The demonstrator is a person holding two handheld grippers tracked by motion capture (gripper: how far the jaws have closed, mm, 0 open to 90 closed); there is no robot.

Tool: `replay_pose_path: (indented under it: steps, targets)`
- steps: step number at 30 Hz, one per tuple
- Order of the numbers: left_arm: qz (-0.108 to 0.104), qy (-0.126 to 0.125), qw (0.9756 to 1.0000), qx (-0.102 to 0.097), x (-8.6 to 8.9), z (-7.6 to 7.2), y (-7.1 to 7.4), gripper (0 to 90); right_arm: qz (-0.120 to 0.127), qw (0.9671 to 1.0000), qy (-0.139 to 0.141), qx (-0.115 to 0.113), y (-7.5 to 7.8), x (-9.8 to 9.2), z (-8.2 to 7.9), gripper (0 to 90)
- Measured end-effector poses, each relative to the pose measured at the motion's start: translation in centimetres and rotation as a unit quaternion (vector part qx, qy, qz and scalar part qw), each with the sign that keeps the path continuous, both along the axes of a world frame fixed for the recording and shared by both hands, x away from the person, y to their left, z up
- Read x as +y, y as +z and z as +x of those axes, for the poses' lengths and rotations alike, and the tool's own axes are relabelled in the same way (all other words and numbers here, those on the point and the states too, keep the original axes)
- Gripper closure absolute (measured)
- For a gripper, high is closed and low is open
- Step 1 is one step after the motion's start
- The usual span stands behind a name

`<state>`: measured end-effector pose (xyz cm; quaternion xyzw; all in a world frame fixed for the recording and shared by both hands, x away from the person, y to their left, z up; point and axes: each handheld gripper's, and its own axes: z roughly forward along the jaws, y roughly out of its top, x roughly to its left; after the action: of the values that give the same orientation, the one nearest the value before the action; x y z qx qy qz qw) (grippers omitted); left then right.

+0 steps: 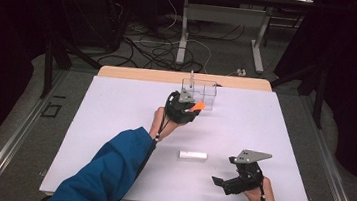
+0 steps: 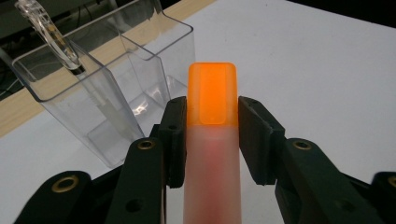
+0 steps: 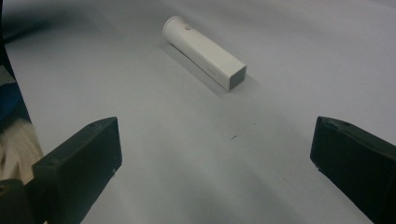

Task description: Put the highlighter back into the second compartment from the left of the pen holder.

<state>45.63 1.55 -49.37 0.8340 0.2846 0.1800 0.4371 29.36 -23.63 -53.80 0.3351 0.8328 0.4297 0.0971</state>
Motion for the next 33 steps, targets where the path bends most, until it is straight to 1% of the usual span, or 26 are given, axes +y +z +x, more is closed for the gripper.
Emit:
replay_pose_path:
  steps: [1,4,5,6,7,9,11,12,13,14,15,16,17,18,20,21,26,28,30,31,33]
  targets:
    - [0.004,0.0,1.0,-0.001,0.0,0.1,0.1,64.8,0.0,1.0,0.0,0.0,0.0,0.0,0.0,1.6]
    - [-0.004,0.006,0.9999,-0.015,-0.1,0.3,0.2,64.8,0.0,1.0,-0.002,0.001,0.0,0.0,0.0,1.6]
    - [-0.005,0.004,0.9999,-0.013,0.0,0.4,0.4,64.8,0.0,1.0,-0.002,0.001,0.0,0.0,0.0,1.6]
    - [-0.009,0.008,0.9997,-0.019,-0.1,0.5,0.3,64.8,-0.001,1.0,-0.001,0.003,0.1,-0.1,0.0,1.6]
    - [-0.01,0.006,0.9998,-0.015,0.0,0.6,0.5,64.8,-0.001,1.0,-0.001,0.003,0.1,-0.1,0.0,1.6]
    - [-0.019,0.011,0.9996,-0.02,-0.1,0.7,0.5,64.8,0.002,1.0,-0.001,0.002,0.0,0.0,0.0,1.6]
    - [-0.02,0.009,0.9996,-0.02,0.0,0.9,0.6,64.9,0.0,1.0,-0.001,0.004,0.1,0.0,-0.1,1.6]
    - [-0.029,0.012,0.9993,-0.022,-0.1,1.0,0.6,64.9,-0.005,1.0,0.003,0.006,0.1,-0.1,0.0,1.6]
    - [-0.033,0.011,0.9992,-0.021,-0.1,1.1,0.7,64.8,-0.006,1.0,0.003,0.007,0.1,-0.1,0.0,1.6]
    - [-0.032,0.012,0.9991,-0.025,0.0,1.3,0.7,64.8,-0.005,1.0,0.002,0.006,0.1,-0.1,0.0,1.6]
    - [-0.032,0.012,0.9991,-0.025,-0.1,1.3,0.8,64.8,-0.001,1.0,0.003,0.0,0.1,-0.1,0.0,1.6]
    - [-0.037,0.013,0.9988,-0.029,-0.1,1.4,0.7,64.9,-0.004,1.0,0.004,0.001,0.1,-0.1,0.0,1.6]
    - [-0.036,0.013,0.9988,-0.031,-0.1,1.5,0.8,64.9,-0.006,1.0,0.003,0.007,0.2,-0.1,0.0,1.6]
    - [-0.038,0.015,0.9987,-0.032,-0.1,1.6,0.8,64.8,-0.006,0.9999,0.002,0.008,0.2,-0.1,0.0,1.6]
    - [-0.041,0.018,0.9985,-0.033,-0.1,1.8,0.9,64.9,-0.007,1.0,0.003,0.006,0.2,-0.1,0.0,1.6]
    - [-0.046,0.019,0.9982,-0.034,-0.2,1.9,0.9,64.9,-0.007,1.0,0.004,0.0,0.1,-0.1,0.1,1.6]
    - [-0.053,0.026,0.9976,-0.036,-0.3,2.4,1.2,64.9,-0.007,1.0,0.005,0.002,0.1,-0.2,0.0,1.6]
    - [-0.057,0.028,0.997,-0.043,-0.4,2.7,1.2,64.9,-0.008,1.0,0.003,0.002,0.1,-0.2,0.0,1.6]
    - [-0.061,0.033,0.9968,-0.04,-0.4,2.8,1.2,64.9,-0.007,1.0,0.002,0.004,0.1,-0.1,0.0,1.6]
    - [-0.064,0.033,0.9965,-0.043,-0.4,3.0,1.2,64.9,-0.001,1.0,0.001,0.0,0.1,-0.1,0.0,1.6]
    - [-0.067,0.037,0.9962,-0.042,-0.4,3.2,1.2,64.9,-0.001,1.0,0.001,-0.001,0.1,-0.1,0.0,1.6]
